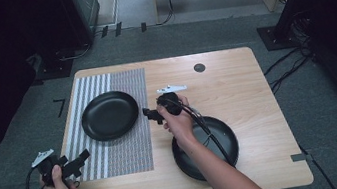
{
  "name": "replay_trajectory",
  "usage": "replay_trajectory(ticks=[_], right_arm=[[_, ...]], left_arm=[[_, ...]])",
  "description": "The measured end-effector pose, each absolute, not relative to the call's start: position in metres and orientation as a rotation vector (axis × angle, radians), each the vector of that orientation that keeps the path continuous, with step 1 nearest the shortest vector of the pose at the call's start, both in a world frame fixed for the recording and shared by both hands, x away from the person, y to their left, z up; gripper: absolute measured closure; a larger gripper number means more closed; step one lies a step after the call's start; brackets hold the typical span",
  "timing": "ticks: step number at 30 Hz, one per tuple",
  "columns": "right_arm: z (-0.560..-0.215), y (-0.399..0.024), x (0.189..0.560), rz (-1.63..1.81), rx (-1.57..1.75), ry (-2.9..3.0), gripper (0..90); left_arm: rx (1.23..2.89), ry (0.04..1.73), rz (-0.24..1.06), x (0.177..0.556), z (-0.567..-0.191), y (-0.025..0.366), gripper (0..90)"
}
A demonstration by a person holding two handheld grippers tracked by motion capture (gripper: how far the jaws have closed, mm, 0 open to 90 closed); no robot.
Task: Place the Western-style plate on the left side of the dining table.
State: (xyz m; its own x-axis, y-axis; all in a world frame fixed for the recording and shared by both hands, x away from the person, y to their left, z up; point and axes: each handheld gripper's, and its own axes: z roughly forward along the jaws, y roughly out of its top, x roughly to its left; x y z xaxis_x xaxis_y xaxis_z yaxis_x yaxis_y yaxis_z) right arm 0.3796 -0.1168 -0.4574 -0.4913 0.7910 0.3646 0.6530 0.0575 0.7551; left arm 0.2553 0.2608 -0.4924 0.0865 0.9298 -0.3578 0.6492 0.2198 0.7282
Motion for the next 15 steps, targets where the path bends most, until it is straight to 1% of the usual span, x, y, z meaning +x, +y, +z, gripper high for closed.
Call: replay_trajectory(ticks=[5, 10, 15], right_arm=[[-0.453, -0.126, 0.372, 1.439, 1.487, 2.165, 29.7], [-0.454, -0.138, 0.364, 1.439, 1.466, 2.141, 29.5], [-0.457, -0.152, 0.353, 1.434, 1.445, 2.13, 29.1]], left_arm=[[1.597, 1.602, 0.511, 0.237, -0.496, 0.258, 0.0], [1.683, 1.597, 0.51, 0.236, -0.508, 0.26, 0.0], [1.684, 1.594, 0.486, 0.238, -0.513, 0.261, 0.0]])
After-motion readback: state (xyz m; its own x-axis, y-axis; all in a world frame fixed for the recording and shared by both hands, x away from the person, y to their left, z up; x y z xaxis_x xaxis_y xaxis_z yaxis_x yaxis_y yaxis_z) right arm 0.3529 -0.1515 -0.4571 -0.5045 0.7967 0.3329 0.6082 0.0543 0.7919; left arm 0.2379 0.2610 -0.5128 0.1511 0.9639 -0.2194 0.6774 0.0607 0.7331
